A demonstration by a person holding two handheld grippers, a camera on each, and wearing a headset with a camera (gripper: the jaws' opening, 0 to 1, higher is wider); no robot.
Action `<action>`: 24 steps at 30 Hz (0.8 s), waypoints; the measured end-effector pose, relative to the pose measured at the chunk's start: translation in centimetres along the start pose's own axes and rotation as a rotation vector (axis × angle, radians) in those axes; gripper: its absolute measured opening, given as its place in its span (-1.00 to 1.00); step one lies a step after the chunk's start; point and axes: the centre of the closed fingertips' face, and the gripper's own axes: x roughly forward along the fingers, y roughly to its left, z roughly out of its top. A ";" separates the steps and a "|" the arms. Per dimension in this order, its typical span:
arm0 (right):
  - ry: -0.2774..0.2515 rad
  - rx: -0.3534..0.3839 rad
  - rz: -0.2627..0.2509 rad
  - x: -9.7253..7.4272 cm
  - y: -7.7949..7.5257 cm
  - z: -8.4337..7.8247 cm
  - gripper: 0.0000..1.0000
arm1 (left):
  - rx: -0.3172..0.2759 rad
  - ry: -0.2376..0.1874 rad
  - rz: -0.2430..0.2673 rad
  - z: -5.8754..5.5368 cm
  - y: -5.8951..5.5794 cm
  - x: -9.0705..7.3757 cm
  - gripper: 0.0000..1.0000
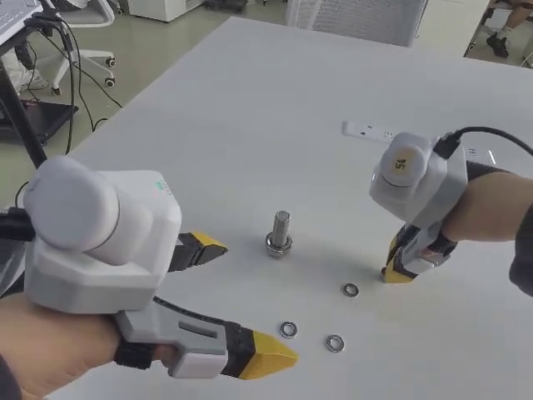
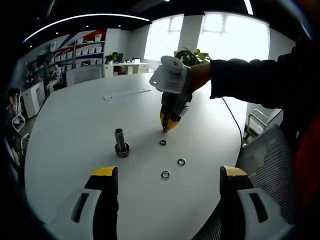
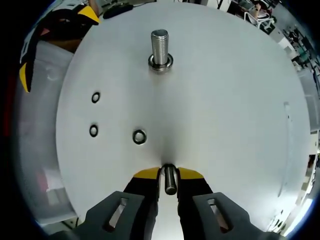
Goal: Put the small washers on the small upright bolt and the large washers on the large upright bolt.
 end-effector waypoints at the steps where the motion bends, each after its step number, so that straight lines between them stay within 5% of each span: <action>1: 0.000 0.000 0.000 0.0 0.0 0.0 -0.73 | 0.001 0.001 0.001 0.0 0.0 0.0 0.67; 24: -0.016 0.039 -0.005 -0.5 -0.1 -0.3 -0.49 | 0.005 0.005 -0.007 0.1 -0.2 0.2 0.66</action>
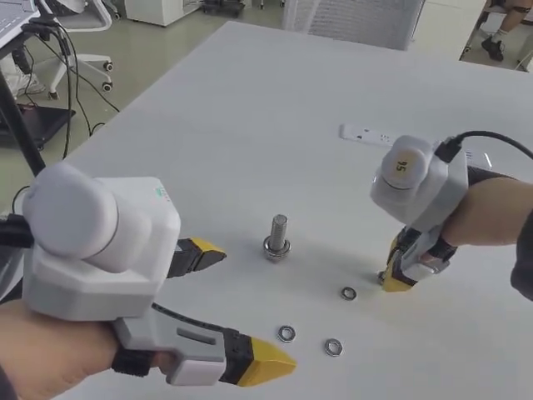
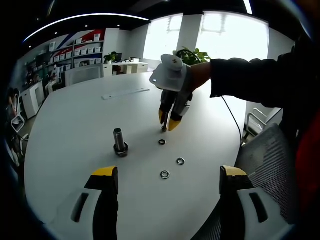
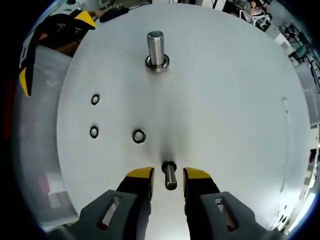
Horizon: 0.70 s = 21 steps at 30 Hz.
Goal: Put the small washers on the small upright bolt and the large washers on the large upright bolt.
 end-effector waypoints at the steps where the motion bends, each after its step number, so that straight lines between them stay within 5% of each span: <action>1: -0.002 0.002 0.001 -0.1 0.0 0.0 -0.46 | 0.001 0.000 -0.001 0.0 0.0 0.0 0.66; 21: -0.010 0.064 -0.006 -1.2 0.7 -2.0 -0.32 | 0.012 -0.006 -0.003 0.5 0.0 0.1 0.66</action>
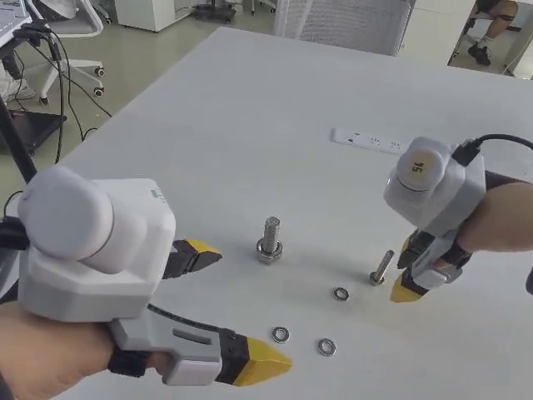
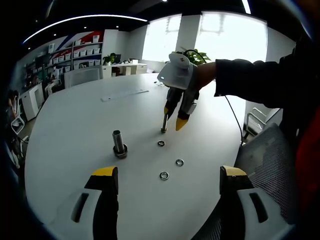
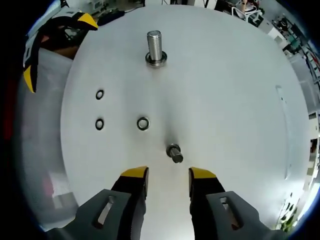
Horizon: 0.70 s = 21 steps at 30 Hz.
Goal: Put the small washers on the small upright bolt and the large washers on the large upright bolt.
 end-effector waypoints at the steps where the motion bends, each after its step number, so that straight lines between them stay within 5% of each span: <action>1: -0.001 0.002 0.000 0.0 0.1 -0.1 -0.32 | 0.001 0.000 0.000 0.0 0.0 0.0 0.66; 21: -0.025 0.019 0.039 0.1 3.7 -0.5 -0.33 | 0.016 -0.008 -0.012 0.4 -0.4 0.2 0.66</action>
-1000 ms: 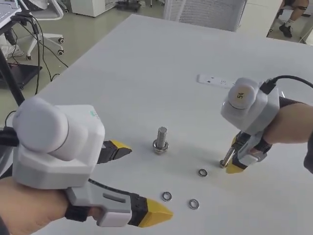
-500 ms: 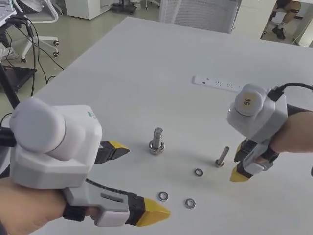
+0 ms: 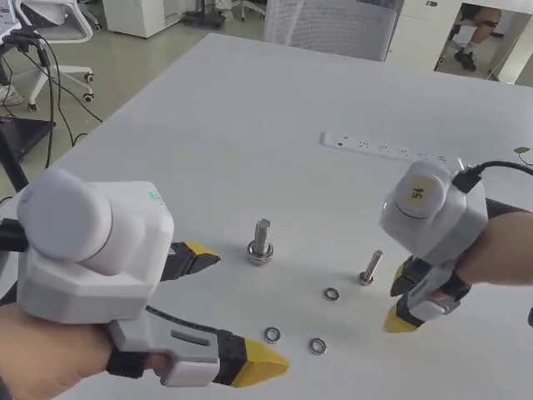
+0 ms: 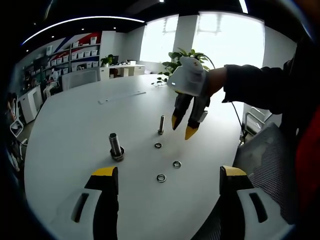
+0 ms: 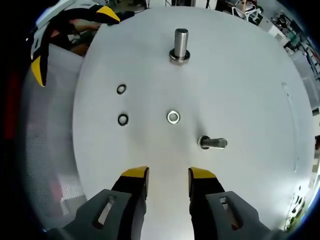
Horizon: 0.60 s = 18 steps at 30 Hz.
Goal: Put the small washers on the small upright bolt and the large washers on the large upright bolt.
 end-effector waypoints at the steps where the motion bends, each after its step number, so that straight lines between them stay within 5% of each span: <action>1: -0.002 -0.001 0.003 0.0 0.2 0.1 -0.33 | -0.001 -0.003 -0.002 0.0 -0.1 0.0 0.66; 18: -0.028 -0.073 0.012 0.3 1.4 3.5 -0.35 | 0.005 -0.008 -0.001 0.0 -0.3 -0.1 0.66</action>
